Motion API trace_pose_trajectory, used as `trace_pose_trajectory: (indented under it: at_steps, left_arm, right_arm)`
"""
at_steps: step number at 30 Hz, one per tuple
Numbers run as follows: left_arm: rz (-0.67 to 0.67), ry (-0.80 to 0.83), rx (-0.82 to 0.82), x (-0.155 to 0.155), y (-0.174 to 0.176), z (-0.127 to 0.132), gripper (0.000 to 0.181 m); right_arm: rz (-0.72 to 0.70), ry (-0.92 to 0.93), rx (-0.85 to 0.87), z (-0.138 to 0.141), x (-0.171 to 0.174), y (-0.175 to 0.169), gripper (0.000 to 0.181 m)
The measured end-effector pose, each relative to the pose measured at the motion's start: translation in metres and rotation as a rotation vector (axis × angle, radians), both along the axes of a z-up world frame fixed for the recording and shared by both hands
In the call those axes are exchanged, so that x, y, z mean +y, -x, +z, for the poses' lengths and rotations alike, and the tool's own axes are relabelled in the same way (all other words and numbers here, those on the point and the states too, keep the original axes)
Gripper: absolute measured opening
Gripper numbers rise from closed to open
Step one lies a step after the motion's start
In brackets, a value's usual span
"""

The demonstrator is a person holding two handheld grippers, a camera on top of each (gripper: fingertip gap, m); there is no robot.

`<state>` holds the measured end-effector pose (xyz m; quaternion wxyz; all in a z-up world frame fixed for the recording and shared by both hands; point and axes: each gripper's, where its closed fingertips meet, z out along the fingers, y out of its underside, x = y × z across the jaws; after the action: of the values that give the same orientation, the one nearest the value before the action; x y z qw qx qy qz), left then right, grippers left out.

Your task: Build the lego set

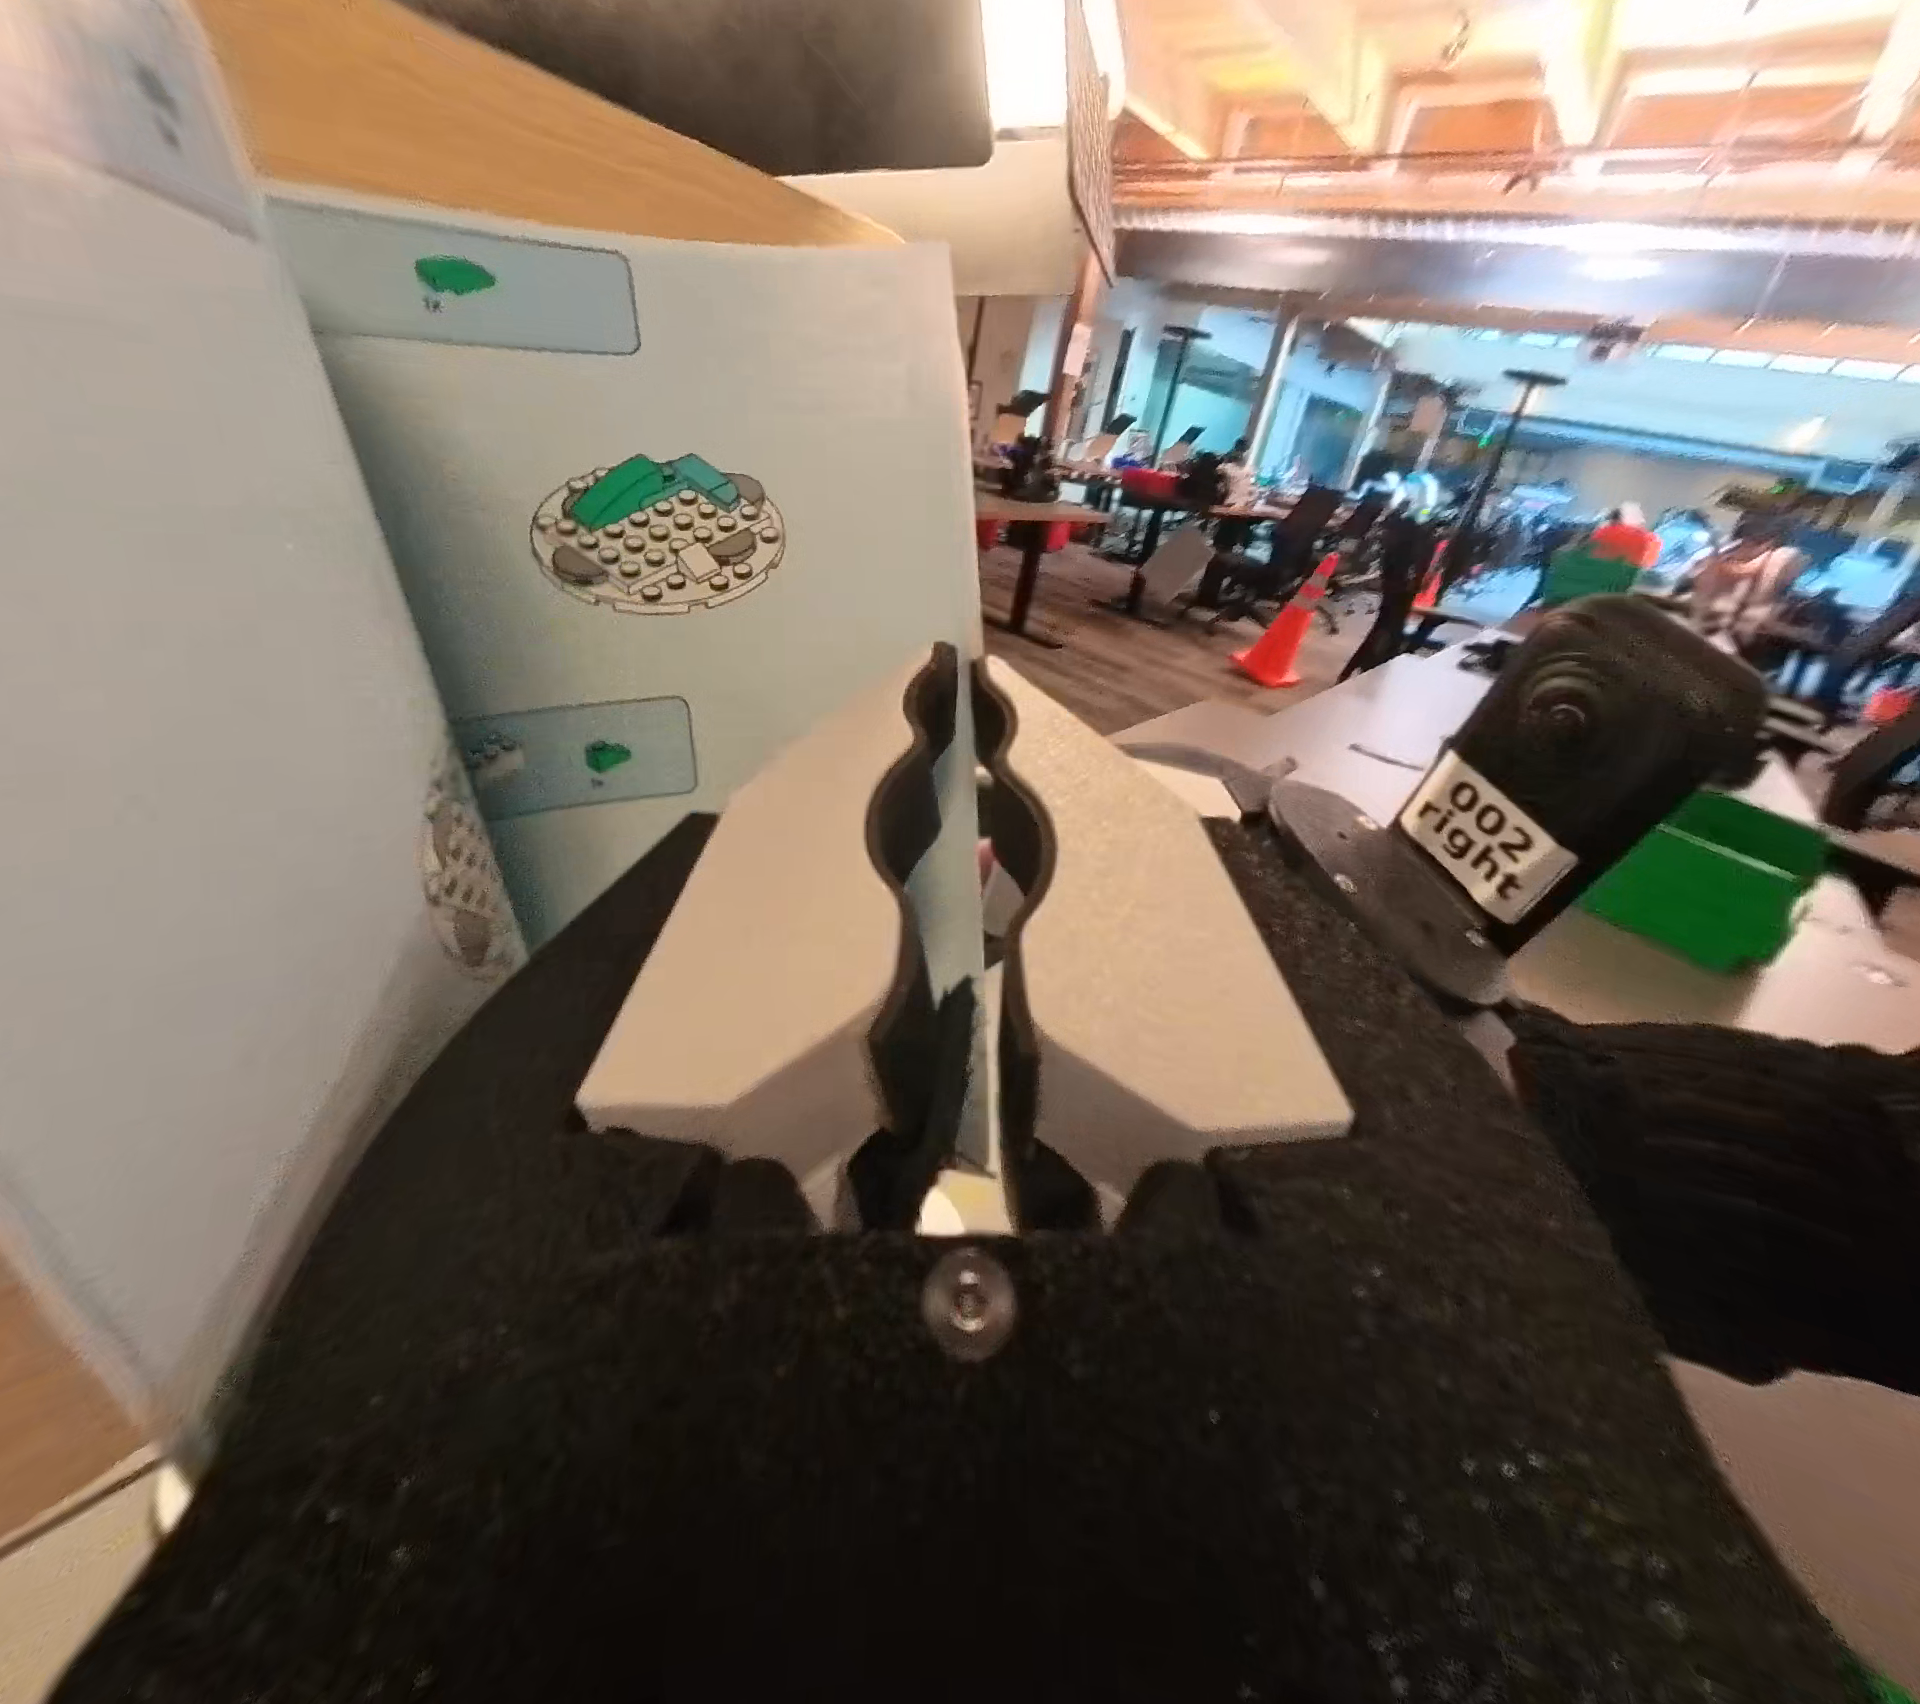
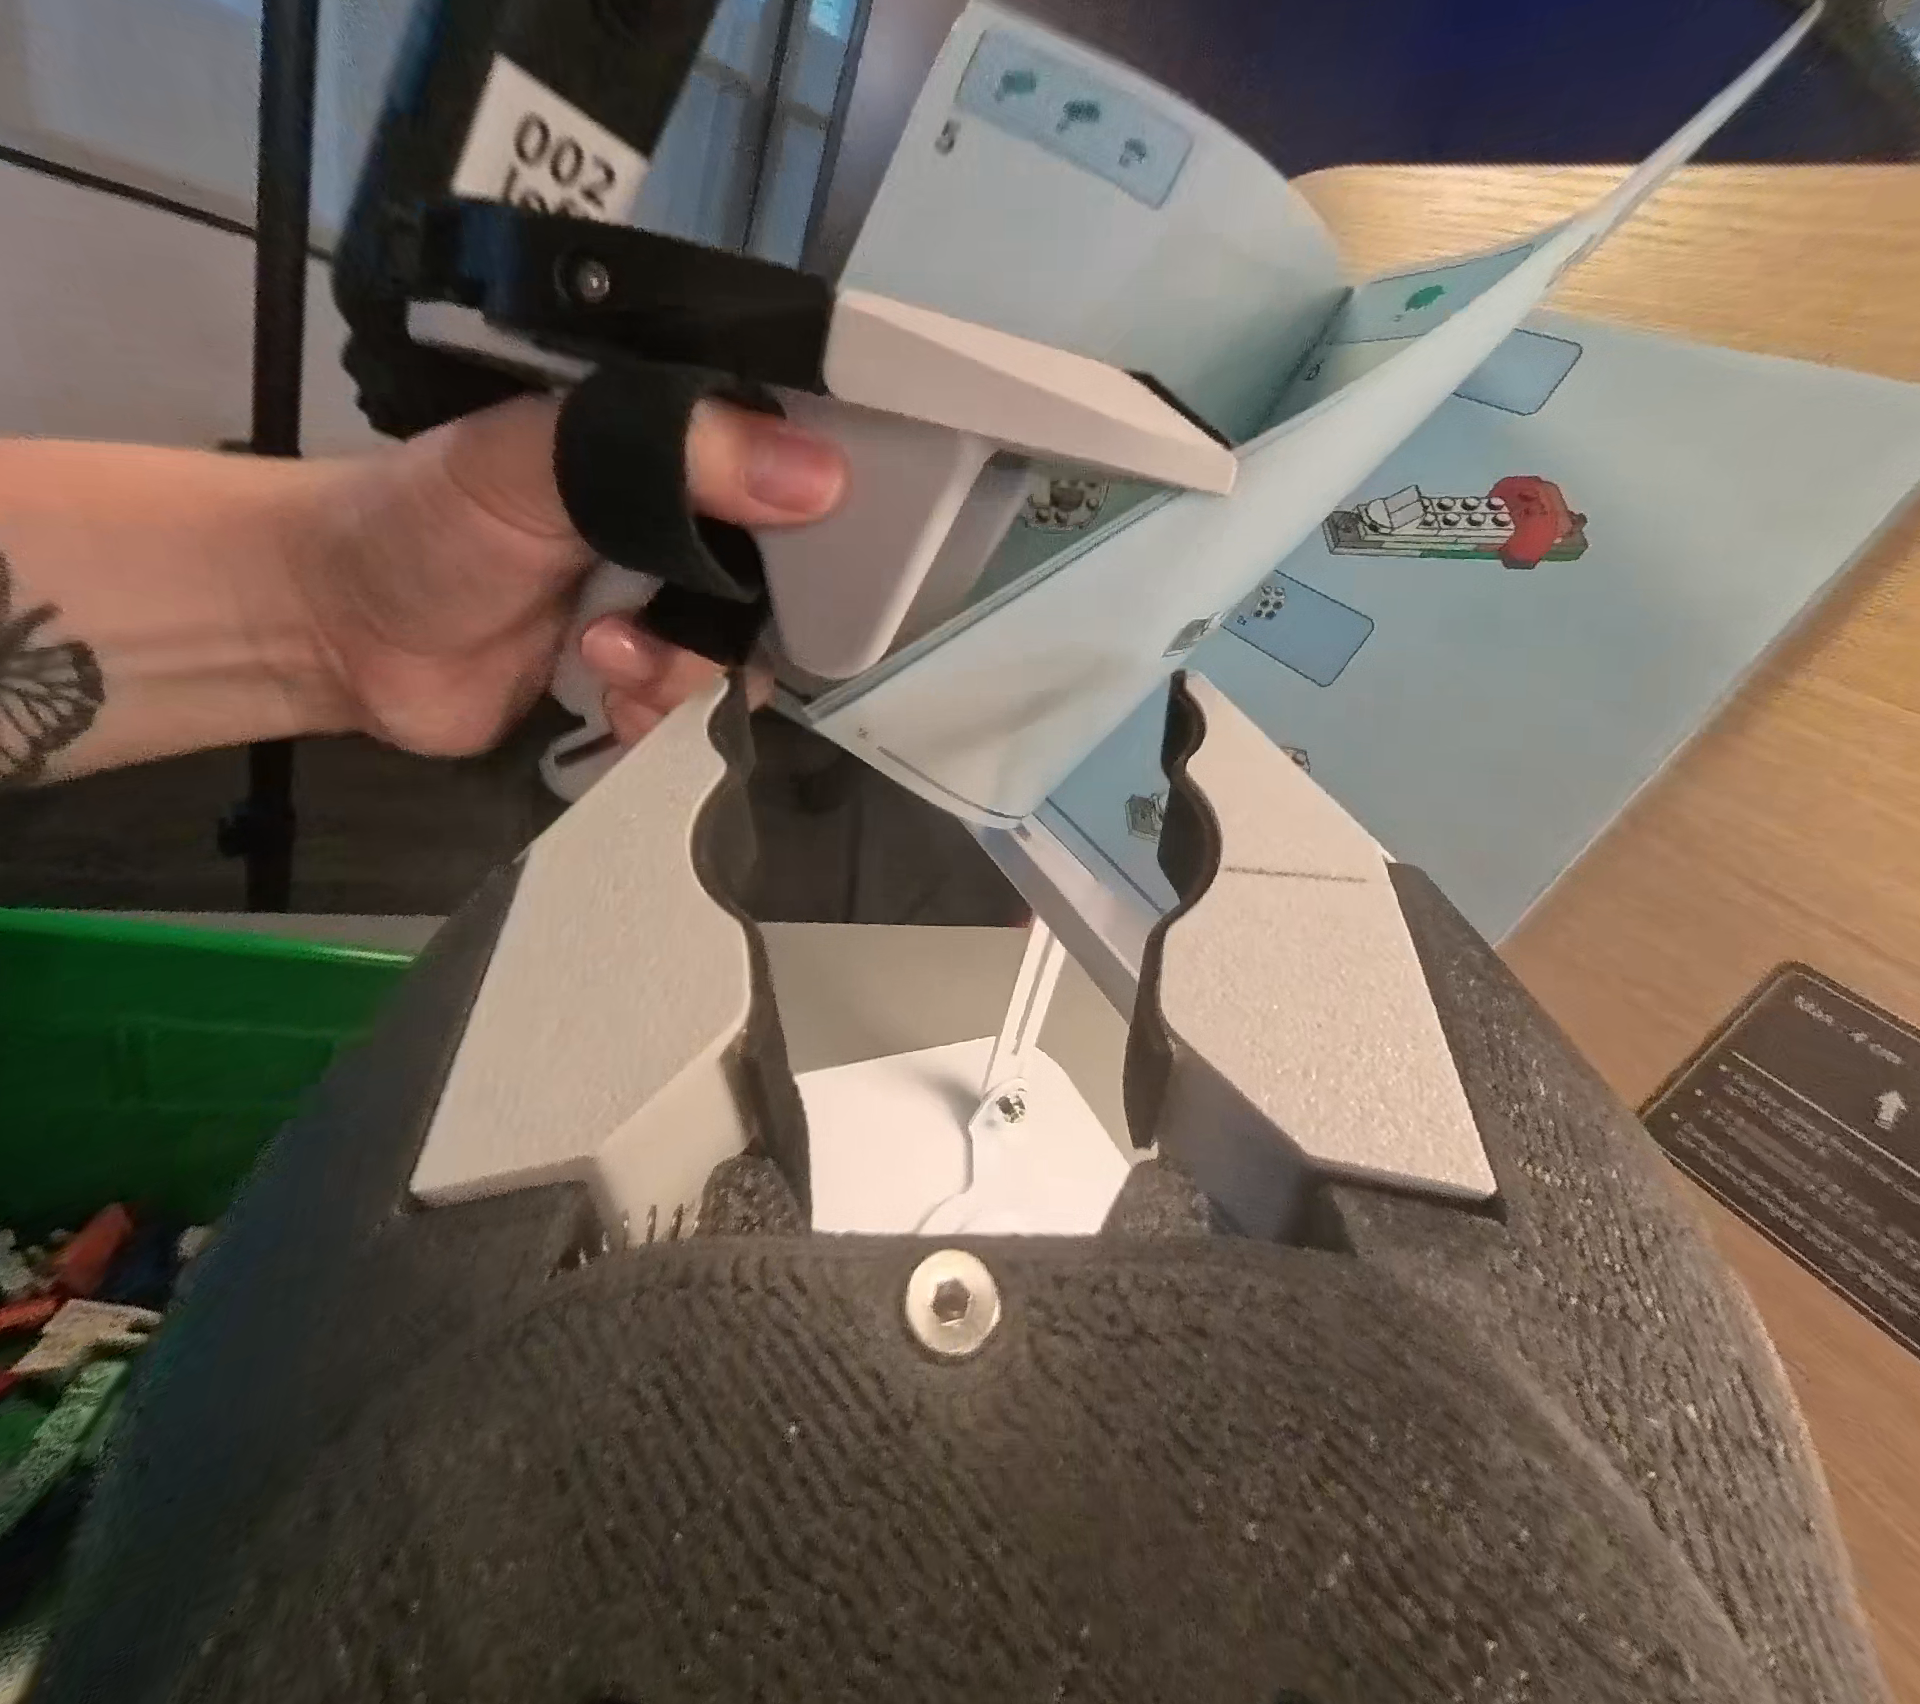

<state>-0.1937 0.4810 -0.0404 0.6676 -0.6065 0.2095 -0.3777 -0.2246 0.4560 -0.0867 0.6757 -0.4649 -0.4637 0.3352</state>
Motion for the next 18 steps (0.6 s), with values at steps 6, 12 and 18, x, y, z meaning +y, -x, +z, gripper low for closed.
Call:
trace_pose_trajectory:
  at_steps: [6,12,18]
  left_arm:
    - [-0.073,0.038,-0.088,0.0002,0.0001,-0.0062,0.001]
    - [-0.125,0.058,-0.108,-0.0013,-0.0040,-0.0070,0.001]
    - [-0.179,0.084,-0.155,-0.0018,-0.0071,-0.0072,0.001]
  right_arm:
    - [0.046,0.025,0.026,0.0054,-0.0044,0.0020,0.081]
    - [0.079,0.048,0.048,0.0054,-0.0068,0.0024,0.082]
    - [0.102,0.061,0.066,0.0065,-0.0081,0.0030,0.082]
